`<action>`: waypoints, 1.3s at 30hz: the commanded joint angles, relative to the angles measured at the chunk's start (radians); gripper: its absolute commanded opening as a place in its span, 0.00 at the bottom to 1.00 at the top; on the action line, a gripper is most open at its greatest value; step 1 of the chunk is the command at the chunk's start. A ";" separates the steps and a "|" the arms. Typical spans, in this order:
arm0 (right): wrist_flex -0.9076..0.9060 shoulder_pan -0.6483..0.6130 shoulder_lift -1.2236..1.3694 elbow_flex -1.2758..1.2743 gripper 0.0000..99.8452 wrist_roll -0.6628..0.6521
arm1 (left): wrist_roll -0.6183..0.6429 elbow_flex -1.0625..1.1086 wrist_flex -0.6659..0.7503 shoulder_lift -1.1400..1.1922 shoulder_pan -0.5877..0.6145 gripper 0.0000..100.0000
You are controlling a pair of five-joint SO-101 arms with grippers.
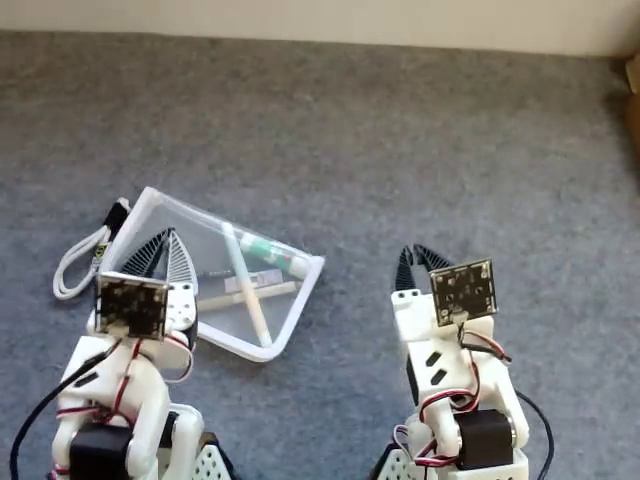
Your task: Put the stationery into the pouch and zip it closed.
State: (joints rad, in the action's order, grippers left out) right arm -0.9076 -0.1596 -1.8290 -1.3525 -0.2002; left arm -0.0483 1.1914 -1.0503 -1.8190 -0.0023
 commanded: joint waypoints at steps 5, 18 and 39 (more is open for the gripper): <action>0.021 0.013 -0.010 0.071 0.03 -0.014 | 0.003 0.116 0.023 -0.005 -0.019 0.01; 0.012 0.015 -0.010 -0.093 0.03 -0.005 | 0.000 0.321 0.023 -0.005 -0.018 0.01; -0.025 0.010 -0.007 -0.438 0.03 0.313 | 0.005 0.504 0.074 -0.001 -0.008 0.01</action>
State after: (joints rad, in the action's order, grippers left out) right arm -0.9076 -0.1580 -1.8290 -1.6671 0.0514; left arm -0.0499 1.6732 -1.0012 -1.8113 -0.0023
